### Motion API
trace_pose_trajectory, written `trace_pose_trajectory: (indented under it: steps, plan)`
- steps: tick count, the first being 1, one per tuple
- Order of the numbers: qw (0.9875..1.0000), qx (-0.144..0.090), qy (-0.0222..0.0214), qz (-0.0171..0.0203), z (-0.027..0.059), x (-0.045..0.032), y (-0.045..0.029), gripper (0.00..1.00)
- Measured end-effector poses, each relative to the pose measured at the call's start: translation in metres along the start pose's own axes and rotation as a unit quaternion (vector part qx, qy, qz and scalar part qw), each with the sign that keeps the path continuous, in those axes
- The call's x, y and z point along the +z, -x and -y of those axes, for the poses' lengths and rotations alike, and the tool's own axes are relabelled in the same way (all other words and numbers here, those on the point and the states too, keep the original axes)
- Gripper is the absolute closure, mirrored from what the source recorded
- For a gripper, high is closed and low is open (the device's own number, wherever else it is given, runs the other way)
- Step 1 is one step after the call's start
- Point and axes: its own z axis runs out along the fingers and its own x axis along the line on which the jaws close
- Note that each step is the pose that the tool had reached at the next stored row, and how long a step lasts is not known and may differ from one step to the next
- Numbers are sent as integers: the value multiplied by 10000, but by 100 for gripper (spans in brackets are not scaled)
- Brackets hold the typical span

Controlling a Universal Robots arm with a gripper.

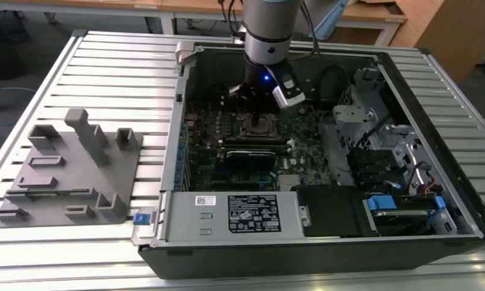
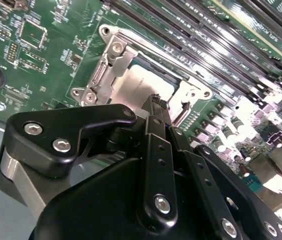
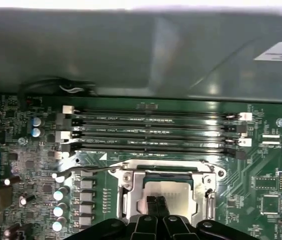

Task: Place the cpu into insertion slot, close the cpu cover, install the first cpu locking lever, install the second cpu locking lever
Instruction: 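Close the cpu cover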

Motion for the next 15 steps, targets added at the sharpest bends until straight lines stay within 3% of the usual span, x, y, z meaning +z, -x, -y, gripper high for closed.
trace_pose_trajectory:
  steps: [3, 9, 15]
  plan:
    - [10000, -1, -14, 5, -2, 1, -42, 89]
    - [10000, -2, -83, 15, -11, 11, -147, 89]
    - [9999, -3, -118, 19, -11, 49, -182, 89]
